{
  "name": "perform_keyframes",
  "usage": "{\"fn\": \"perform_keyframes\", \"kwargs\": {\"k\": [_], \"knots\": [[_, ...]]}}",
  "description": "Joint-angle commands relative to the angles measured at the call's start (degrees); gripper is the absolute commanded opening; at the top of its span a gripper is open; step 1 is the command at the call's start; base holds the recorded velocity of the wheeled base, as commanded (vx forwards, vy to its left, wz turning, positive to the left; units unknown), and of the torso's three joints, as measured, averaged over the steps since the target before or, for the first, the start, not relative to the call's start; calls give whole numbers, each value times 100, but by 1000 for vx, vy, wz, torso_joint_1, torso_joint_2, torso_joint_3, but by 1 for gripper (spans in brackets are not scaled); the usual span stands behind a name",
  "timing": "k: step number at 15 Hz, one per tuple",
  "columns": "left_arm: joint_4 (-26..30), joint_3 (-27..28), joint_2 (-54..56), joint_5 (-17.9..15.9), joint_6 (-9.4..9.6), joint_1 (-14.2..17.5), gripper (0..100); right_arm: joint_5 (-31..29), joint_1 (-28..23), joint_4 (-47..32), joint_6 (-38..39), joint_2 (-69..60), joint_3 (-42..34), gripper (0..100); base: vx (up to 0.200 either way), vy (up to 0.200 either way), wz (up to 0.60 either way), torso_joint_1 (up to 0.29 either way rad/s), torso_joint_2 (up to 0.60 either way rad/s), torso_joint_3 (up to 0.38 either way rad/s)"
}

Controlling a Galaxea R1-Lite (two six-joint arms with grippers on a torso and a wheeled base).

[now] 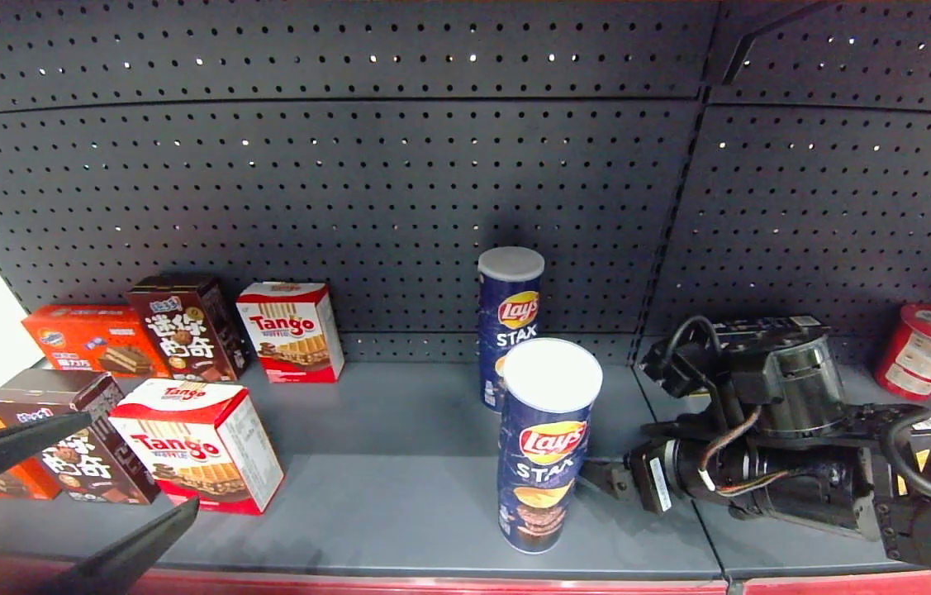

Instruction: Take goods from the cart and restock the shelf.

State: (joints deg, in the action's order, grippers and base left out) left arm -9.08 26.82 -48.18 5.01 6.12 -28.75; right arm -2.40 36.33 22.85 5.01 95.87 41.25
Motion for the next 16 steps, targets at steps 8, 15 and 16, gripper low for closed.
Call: {"fn": "perform_keyframes", "kwargs": {"k": [8,15,16], "knots": [[-6,-168,124,0,-93,1,100,-32,173,1,0,371,340,100,0,0,0,0,0,0],[-6,-283,203,26,-164,1,100,-67,208,1,0,503,436,100,0,0,0,0,0,0],[-6,-300,239,26,-164,1,100,-76,190,1,18,477,383,100,0,0,0,0,0,0]]}}
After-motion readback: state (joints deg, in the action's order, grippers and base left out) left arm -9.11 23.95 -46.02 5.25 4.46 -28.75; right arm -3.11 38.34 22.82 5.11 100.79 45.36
